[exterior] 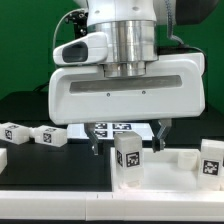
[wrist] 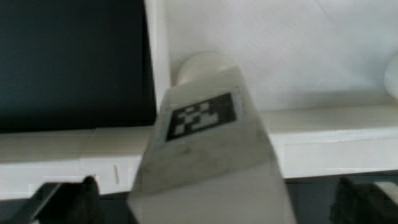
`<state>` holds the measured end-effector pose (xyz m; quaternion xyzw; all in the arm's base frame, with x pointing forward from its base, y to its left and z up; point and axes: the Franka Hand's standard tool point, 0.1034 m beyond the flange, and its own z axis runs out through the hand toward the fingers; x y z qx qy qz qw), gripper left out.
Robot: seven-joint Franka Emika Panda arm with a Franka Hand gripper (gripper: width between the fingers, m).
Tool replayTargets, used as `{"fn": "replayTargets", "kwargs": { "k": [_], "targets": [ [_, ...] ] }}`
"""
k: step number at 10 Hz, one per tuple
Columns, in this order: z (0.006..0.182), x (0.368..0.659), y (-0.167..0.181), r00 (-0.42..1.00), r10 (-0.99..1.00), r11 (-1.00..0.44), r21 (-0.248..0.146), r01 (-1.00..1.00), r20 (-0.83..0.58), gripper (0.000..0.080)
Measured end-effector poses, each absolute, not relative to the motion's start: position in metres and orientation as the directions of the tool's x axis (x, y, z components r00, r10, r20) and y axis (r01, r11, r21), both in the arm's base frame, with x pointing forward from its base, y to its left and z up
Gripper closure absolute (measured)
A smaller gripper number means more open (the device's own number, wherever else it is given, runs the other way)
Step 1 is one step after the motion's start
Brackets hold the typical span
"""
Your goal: Assemble square table
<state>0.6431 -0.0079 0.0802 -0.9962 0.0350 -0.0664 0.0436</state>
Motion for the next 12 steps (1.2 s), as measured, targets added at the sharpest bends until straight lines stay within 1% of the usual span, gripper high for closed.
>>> {"fn": "replayTargets", "kwargs": {
  "k": [1, 2, 3, 4, 7, 8, 9, 10, 11, 12],
  "targets": [
    [0.0801, 0.643, -0.008, 0.988, -0.087, -0.993, -0.093, -0.075, 0.128, 0.0254],
    [0.0799, 0.6429, -0.0082, 0.988, -0.087, -0.993, -0.092, -0.075, 0.128, 0.0389],
    [0.0797, 0.6429, -0.0079, 0.984, -0.126, -0.989, -0.098, -0.114, 0.124, 0.0389],
    [0.0796, 0.6428, -0.0084, 0.973, -0.198, -0.977, -0.107, -0.186, 0.116, 0.0515],
    [0.078, 0.6444, -0.0112, 0.899, -0.426, -0.902, -0.125, -0.413, 0.103, 0.0515],
    [0.0776, 0.6441, -0.0126, 0.84, -0.536, -0.842, -0.131, -0.523, 0.089, 0.0515],
    [0.0772, 0.643, -0.014, 0.749, -0.658, -0.751, -0.133, -0.647, 0.071, 0.0515],
    [0.0767, 0.6414, -0.0152, 0.624, -0.78, -0.624, -0.134, -0.77, 0.051, 0.0515],
    [0.0763, 0.6392, -0.0154, 0.454, -0.89, -0.454, -0.13, -0.882, 0.025, 0.0515],
    [0.0755, 0.6369, -0.0138, 0.257, -0.966, -0.255, -0.135, -0.957, 0.0, 0.0515]
  ]
}}
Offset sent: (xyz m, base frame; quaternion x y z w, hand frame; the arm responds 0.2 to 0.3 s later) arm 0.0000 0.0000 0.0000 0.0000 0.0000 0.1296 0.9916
